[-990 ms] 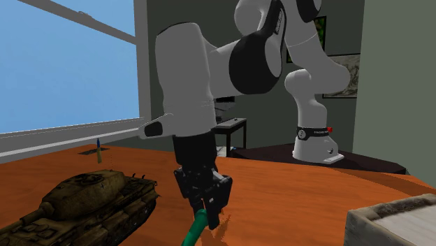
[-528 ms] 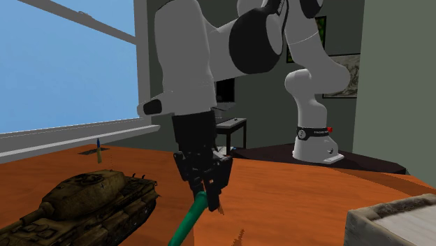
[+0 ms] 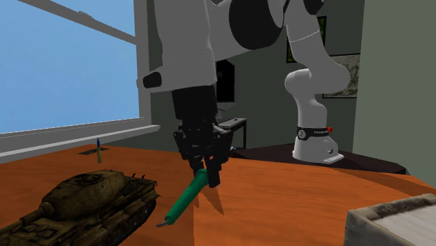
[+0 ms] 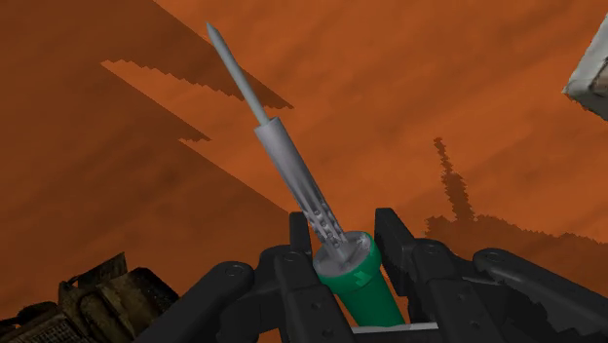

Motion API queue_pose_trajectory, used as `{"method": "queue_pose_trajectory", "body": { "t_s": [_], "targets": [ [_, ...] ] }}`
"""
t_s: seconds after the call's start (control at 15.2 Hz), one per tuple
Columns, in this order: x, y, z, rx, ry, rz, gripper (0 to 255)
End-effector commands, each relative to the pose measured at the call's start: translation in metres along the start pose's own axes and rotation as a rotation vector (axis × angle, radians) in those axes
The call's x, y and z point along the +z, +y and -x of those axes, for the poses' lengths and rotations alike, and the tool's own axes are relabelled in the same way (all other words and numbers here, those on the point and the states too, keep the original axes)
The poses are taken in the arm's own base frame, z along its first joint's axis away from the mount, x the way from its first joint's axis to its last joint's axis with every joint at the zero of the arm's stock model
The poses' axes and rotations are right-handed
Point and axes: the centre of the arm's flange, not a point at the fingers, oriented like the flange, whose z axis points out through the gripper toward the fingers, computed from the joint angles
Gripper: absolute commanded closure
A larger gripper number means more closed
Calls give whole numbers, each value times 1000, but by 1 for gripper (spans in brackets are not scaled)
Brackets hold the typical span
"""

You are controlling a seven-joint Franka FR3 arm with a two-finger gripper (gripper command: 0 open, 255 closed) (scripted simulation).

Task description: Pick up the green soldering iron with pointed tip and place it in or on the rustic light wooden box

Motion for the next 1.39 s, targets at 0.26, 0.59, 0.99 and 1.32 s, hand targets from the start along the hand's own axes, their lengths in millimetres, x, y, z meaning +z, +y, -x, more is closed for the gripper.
{"method": "queue_pose_trajectory", "body": {
  "t_s": [0.26,0.59,0.99,1.32],
  "targets": [
    [-32,-4,2,0,0,0,255],
    [-58,-7,4,0,0,0,255],
    [-80,-22,10,0,0,0,255],
    [-73,-84,32,0,0,0,255]
  ]
}}
